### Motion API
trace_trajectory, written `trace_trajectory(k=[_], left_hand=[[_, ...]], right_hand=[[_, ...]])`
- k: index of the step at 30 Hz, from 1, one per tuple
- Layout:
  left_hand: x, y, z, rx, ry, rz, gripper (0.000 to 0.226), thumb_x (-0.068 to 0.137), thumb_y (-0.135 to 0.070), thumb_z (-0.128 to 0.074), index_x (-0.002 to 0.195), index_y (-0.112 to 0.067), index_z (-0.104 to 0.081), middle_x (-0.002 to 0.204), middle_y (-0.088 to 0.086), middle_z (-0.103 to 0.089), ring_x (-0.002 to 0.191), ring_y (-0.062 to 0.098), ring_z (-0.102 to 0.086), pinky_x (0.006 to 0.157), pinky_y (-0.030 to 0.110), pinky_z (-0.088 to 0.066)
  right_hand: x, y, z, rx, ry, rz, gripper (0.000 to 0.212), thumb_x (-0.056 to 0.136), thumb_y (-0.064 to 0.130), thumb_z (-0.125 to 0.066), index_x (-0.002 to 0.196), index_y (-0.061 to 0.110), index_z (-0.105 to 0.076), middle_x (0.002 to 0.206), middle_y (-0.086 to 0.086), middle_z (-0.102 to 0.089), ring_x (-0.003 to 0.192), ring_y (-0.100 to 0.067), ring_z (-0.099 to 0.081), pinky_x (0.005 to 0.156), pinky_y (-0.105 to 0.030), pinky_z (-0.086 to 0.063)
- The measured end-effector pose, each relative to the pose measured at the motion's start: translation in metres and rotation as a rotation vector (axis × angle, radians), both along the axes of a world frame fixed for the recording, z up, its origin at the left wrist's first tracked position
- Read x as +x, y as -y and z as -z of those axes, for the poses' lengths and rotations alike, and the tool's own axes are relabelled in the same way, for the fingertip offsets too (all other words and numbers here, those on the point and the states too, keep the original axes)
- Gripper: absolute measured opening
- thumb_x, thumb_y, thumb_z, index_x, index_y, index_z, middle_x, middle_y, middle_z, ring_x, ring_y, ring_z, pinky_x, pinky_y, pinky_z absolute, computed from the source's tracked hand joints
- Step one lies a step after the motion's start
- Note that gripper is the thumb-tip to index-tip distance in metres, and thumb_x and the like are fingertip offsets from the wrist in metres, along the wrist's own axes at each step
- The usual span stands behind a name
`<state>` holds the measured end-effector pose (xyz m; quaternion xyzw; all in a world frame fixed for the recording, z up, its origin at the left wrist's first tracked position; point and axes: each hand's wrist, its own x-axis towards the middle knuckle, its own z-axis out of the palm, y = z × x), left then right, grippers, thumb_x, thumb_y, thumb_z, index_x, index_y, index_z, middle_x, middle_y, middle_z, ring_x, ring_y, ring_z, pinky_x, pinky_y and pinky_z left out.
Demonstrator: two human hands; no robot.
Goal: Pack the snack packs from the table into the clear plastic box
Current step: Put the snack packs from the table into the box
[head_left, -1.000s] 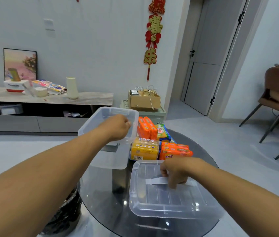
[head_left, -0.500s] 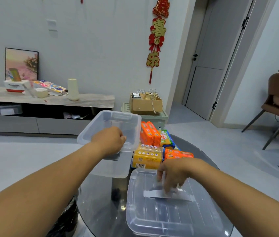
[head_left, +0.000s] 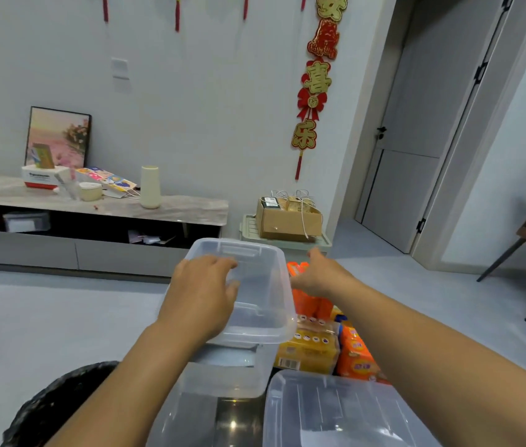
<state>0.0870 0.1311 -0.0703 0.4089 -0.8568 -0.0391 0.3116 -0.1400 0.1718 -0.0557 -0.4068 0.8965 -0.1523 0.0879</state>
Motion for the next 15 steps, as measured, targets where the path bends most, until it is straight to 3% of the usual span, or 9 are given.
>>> trace_trajectory(k=[2,5,8,10,12,15], left_hand=[[-0.001,0.007,0.001,-0.067,0.067,-0.042,0.045,0.095,-0.044,-0.047,0.139,-0.034,-0.048,0.141,-0.005,-0.050,0.136,0.018,-0.037,0.119,0.046,-0.010],[0.004,0.019,0.003,-0.040,0.159,-0.142,0.054,0.094,-0.048,-0.046,0.146,-0.034,-0.038,0.151,0.003,-0.036,0.146,0.025,-0.020,0.118,0.052,-0.003],[0.010,0.027,0.007,0.094,0.185,-0.128,0.057,0.095,-0.051,-0.045,0.148,-0.034,-0.035,0.153,0.004,-0.034,0.146,0.025,-0.020,0.120,0.051,-0.008],[0.012,0.029,0.008,0.191,0.171,-0.087,0.058,0.094,-0.053,-0.046,0.147,-0.034,-0.036,0.152,0.001,-0.037,0.144,0.023,-0.026,0.119,0.049,-0.014],[0.013,0.027,0.007,0.210,0.153,-0.076,0.058,0.093,-0.054,-0.047,0.147,-0.035,-0.038,0.151,-0.001,-0.040,0.142,0.022,-0.030,0.117,0.047,-0.021],[0.013,0.023,0.004,0.229,0.135,-0.077,0.055,0.093,-0.054,-0.049,0.144,-0.036,-0.042,0.146,-0.002,-0.046,0.137,0.022,-0.036,0.110,0.043,-0.032]], right_hand=[[-0.001,0.011,0.009,0.054,-0.027,0.000,0.102,0.074,0.068,-0.071,0.155,0.025,-0.026,0.152,-0.009,-0.051,0.129,-0.037,-0.055,0.097,-0.048,-0.053],[-0.003,0.018,0.021,0.108,-0.059,0.003,0.098,0.081,0.064,-0.071,0.157,0.025,-0.023,0.149,-0.009,-0.053,0.124,-0.033,-0.059,0.087,-0.041,-0.052],[-0.006,0.020,0.028,0.071,-0.010,0.028,0.099,0.081,0.062,-0.074,0.157,0.025,-0.023,0.147,-0.008,-0.052,0.122,-0.032,-0.060,0.079,-0.039,-0.050],[-0.002,0.022,0.030,0.080,-0.019,0.032,0.098,0.078,0.063,-0.076,0.155,0.026,-0.027,0.149,-0.011,-0.047,0.126,-0.034,-0.056,0.088,-0.045,-0.053],[0.003,0.023,0.031,0.115,-0.172,0.022,0.092,0.077,0.064,-0.076,0.151,0.026,-0.036,0.151,-0.013,-0.042,0.133,-0.037,-0.049,0.102,-0.052,-0.047],[0.016,0.021,0.027,0.187,-0.478,-0.025,0.067,0.085,0.055,-0.073,0.139,0.021,-0.054,0.142,-0.012,-0.047,0.132,-0.033,-0.046,0.106,-0.049,-0.041]])
